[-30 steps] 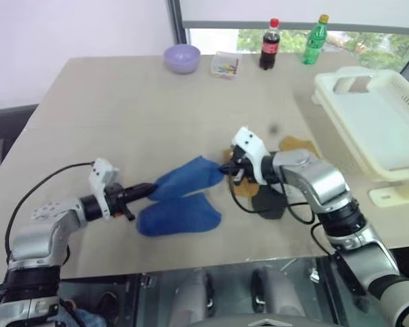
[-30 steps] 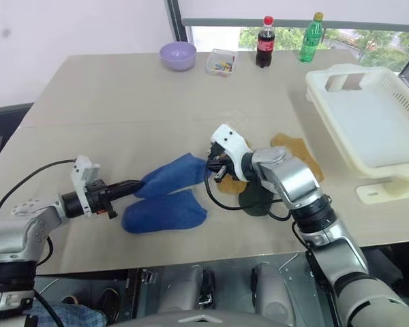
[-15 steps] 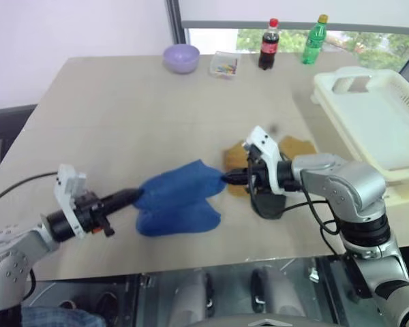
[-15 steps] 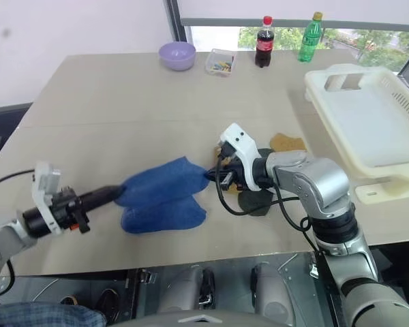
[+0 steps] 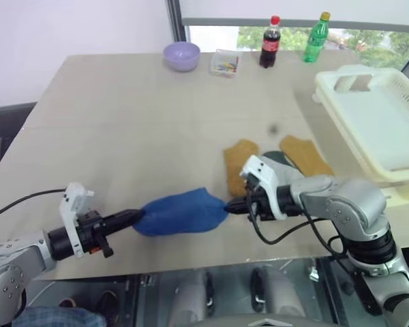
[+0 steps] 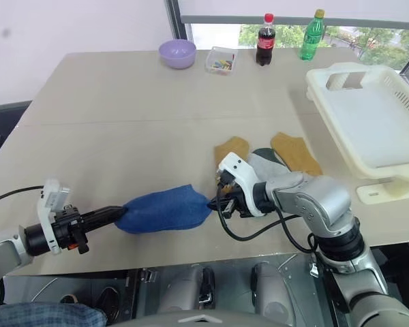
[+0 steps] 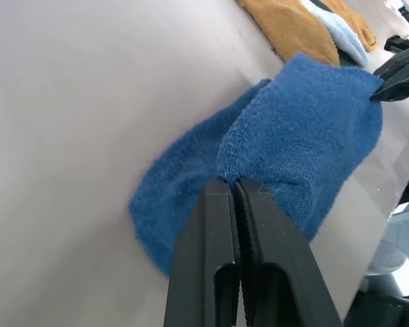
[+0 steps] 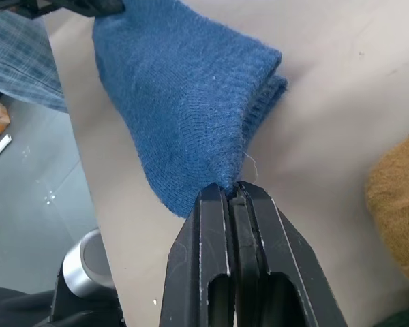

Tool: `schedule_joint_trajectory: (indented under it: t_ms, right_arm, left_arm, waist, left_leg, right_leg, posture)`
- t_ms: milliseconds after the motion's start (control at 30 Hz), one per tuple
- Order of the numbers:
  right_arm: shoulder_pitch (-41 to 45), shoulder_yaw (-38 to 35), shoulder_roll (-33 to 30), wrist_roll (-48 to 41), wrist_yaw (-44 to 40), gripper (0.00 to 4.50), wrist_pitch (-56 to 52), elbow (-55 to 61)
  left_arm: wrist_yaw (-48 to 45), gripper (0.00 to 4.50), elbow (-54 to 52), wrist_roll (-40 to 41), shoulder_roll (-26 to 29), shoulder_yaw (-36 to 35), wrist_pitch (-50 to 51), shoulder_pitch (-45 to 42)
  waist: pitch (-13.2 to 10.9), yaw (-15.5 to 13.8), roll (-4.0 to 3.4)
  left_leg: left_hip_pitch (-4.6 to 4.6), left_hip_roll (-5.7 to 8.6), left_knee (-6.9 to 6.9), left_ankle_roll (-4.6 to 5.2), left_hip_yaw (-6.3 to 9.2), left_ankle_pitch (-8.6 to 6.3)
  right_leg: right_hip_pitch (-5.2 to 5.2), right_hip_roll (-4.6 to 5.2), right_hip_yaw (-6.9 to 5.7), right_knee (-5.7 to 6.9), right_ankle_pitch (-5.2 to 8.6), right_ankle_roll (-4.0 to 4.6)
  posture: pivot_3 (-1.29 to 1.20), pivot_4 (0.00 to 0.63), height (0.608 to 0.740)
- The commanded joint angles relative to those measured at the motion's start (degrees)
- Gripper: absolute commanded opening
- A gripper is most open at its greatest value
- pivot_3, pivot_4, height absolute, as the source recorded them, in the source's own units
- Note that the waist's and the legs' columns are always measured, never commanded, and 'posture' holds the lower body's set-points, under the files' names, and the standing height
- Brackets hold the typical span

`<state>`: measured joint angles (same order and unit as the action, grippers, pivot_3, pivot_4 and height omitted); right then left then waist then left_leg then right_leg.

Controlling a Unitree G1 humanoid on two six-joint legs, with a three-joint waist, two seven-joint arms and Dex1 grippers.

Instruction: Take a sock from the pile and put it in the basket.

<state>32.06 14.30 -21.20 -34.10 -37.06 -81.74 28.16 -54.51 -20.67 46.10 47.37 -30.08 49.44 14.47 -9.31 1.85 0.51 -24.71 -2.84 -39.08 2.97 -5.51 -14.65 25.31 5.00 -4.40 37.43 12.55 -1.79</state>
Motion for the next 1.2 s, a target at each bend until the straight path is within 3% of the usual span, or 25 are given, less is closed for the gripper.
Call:
schedule_joint_trajectory:
  t_ms: [33,1033,1133,1200]
  right_arm:
    - [-0.8,0.3,0.4,-1.3,1.3,0.00,-0.3,1.7]
    - [-1.1,0.8,5.2,-3.5,5.8,0.00,0.1,-2.9]
    - [-1.1,1.0,4.7,-4.0,5.3,0.75,0.4,-3.2]
    - [-1.1,0.8,4.3,-4.0,5.2,1.54,0.8,-3.2]
  left_arm:
    - [-0.4,0.08,0.1,-0.5,0.7,0.6,-1.4,-0.7]
    - [-1.4,0.08,3.0,-3.9,1.6,4.8,-4.0,-2.2]
    - [-1.5,0.00,3.3,-4.4,1.3,5.5,-4.5,-2.6]
    - [-1.3,0.00,3.6,-4.8,1.0,6.1,-5.0,-3.0]
  waist:
    - [0.0,0.0,0.00]
    - [0.0,0.0,0.00]
    - [0.0,0.0,0.01]
    - [0.0,0.0,0.01]
  left_leg:
    - [0.00,0.00,0.00,0.04,-0.01,-0.02]
    - [0.00,0.00,0.00,0.03,-0.01,-0.01]
    - [0.00,0.00,0.00,0.03,-0.01,-0.01]
    - [0.00,0.00,0.00,0.02,-0.02,-0.01]
  right_leg:
    - [0.00,0.00,0.00,0.00,0.00,0.00]
    - [0.00,-0.02,0.00,0.02,-0.03,-0.06]
    - [0.00,-0.03,0.00,0.02,-0.03,-0.06]
    - [0.00,-0.02,0.01,0.02,-0.05,-0.09]
  posture:
    - [0.00,0.150,0.733]
    - [0.00,0.150,0.733]
    - [0.00,0.150,0.733]
    - [0.00,0.150,0.733]
